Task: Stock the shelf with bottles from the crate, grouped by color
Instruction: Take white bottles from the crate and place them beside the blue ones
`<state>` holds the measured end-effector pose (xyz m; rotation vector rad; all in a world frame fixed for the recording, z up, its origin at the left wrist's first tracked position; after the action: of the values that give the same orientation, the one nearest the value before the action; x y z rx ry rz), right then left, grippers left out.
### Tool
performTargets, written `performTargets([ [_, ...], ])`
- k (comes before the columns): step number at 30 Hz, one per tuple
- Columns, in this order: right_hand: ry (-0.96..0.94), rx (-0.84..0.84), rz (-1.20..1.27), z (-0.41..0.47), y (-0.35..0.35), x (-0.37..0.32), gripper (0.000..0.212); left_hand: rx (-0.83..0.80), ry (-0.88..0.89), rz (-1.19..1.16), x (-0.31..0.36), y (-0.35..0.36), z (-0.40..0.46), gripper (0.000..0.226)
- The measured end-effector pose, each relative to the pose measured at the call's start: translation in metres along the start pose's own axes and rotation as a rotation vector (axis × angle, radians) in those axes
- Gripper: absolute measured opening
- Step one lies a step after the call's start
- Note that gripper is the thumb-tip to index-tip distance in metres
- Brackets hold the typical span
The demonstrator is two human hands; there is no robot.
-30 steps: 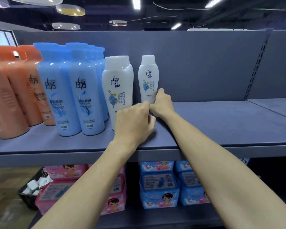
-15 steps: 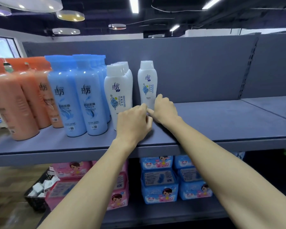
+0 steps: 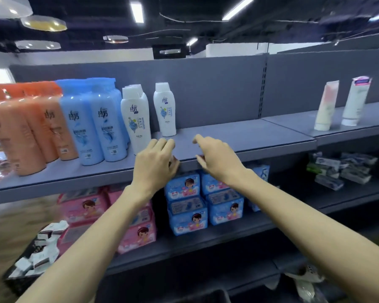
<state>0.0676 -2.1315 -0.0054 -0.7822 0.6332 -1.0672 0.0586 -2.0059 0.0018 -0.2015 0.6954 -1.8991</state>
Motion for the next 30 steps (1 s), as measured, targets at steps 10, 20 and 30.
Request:
performTargets([
  [10, -0.089, -0.127, 0.014, -0.094, 0.081, -0.032, 0.036, -0.209, 0.025, -0.065, 0.033, 0.024, -0.117, 0.025],
  [20, -0.069, -0.301, 0.083, -0.146, 0.168, -0.034, 0.037, -0.448, -0.096, -0.117, 0.043, 0.075, -0.208, 0.025],
  [30, -0.005, -0.432, 0.167, -0.182, 0.234, -0.02, 0.043, -0.617, -0.204, -0.143, 0.051, 0.123, -0.265, 0.027],
])
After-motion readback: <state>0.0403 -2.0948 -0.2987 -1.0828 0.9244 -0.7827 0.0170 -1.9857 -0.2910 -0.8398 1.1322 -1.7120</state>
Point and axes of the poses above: each hand's wrist, its own z-axis towards the middle knuckle, its own y-axis out of the palm, x = y × z, the point moved 10 cm from there along z, towards the middle knuckle
